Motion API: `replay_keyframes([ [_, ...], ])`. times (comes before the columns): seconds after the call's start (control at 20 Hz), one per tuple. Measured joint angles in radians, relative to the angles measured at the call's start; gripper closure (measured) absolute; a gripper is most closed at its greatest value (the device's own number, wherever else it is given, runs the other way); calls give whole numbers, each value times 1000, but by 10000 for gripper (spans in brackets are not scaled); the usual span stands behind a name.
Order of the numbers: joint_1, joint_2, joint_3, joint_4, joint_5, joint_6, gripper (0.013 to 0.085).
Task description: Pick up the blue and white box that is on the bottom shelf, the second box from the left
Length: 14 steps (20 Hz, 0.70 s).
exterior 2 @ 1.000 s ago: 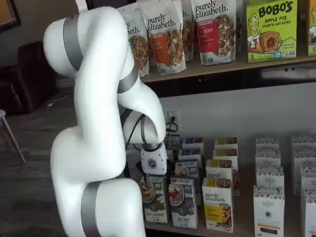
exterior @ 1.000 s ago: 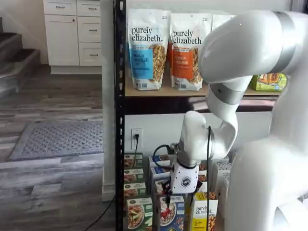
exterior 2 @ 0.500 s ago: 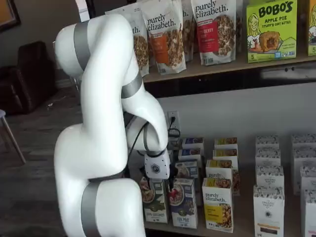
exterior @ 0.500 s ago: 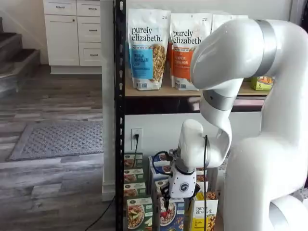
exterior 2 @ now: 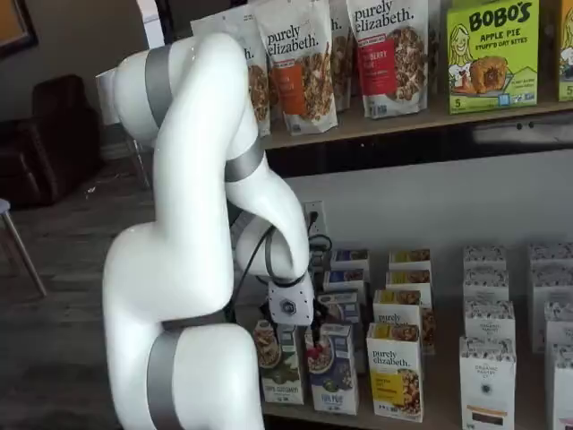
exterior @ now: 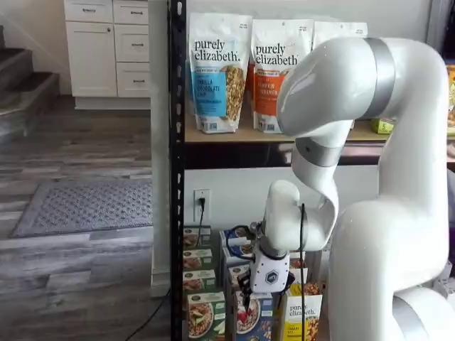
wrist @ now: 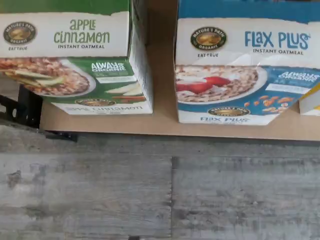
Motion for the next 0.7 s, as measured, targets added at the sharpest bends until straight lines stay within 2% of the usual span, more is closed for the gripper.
replay_keyframes([
  [0.2,-1,25,-16,4,-19,-6,130],
  [0.45,-17,57,-41,-122,-39,102,130],
  [0.6,-22,80,-68,-157,-24,131,130],
  [0.7,-21,94,-82,-141,-24,116,130],
])
